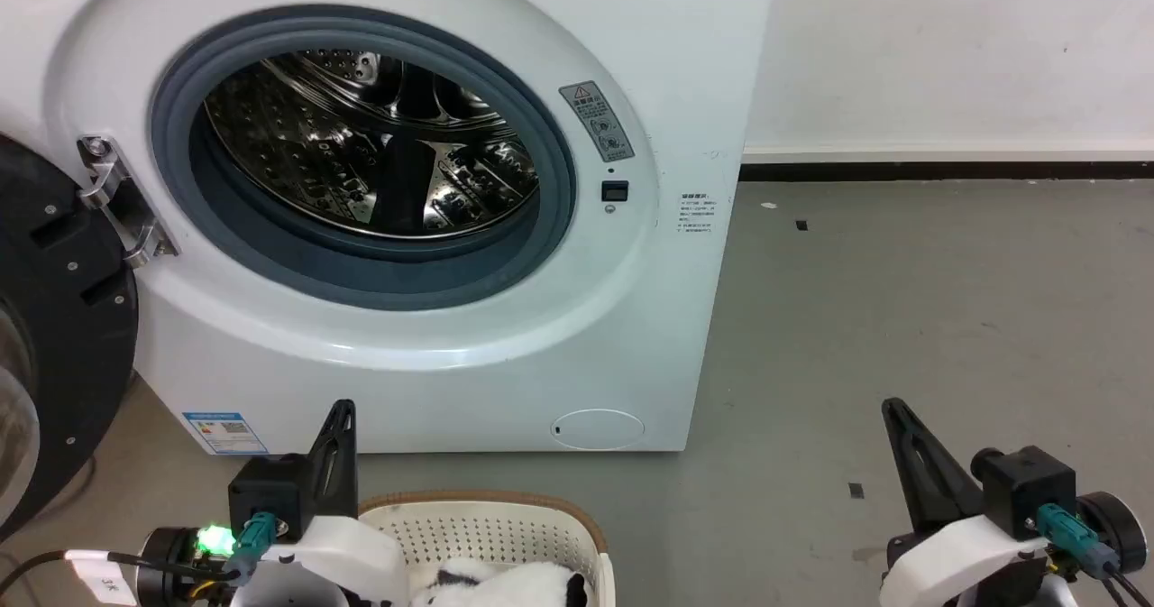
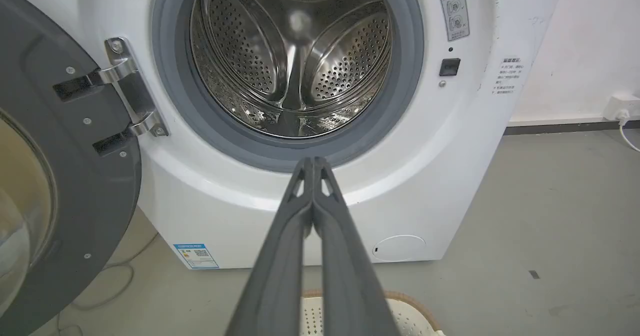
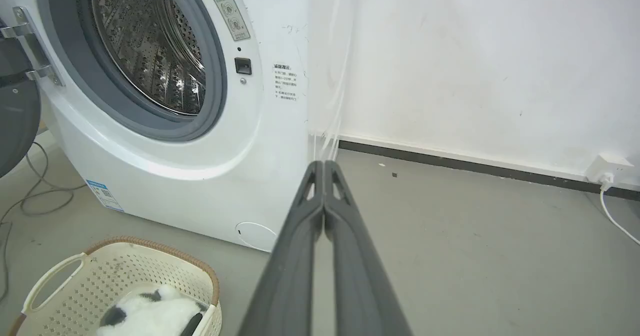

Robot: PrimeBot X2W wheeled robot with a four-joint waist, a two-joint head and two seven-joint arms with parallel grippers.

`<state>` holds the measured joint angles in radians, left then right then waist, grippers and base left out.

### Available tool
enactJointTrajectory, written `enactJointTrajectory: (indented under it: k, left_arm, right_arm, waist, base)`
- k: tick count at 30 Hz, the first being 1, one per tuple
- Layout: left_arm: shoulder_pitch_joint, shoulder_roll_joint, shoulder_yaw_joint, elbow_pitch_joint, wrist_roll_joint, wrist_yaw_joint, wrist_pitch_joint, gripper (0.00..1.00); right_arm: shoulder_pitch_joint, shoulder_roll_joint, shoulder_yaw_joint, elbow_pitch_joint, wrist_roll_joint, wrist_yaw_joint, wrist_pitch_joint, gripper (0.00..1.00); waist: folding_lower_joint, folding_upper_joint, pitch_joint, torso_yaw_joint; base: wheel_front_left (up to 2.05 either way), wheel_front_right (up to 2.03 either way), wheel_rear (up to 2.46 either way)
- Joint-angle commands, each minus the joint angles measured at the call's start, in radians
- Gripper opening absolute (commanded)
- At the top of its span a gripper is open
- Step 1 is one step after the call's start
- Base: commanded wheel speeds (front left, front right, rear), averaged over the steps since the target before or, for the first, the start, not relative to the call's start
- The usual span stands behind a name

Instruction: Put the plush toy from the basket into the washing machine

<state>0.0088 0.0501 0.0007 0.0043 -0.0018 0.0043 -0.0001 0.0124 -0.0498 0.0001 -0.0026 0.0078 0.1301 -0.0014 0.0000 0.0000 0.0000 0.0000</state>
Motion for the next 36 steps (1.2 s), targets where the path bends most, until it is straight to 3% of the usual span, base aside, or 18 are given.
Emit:
enactJointTrajectory:
  k: [1,36]
  left_arm:
    - [-0.009,0.000,-0.001,-0.004,0.002,-0.004,0.000,0.00]
    - [-0.009,0.000,-0.001,-0.004,0.002,-0.004,0.000,0.00]
  right_arm:
    - [-0.012,0.000,0.000,0.003,-0.008,0.001,0.001,0.00]
    - [-0.012,0.000,0.000,0.003,-0.008,0.001,0.001,0.00]
  waist:
    - [0.0000,0.0000,0.000,0.000]
    - [0.0000,0.0000,0.000,0.000]
  base:
    - [0.00,0.00,0.00]
    - [0.00,0.00,0.00]
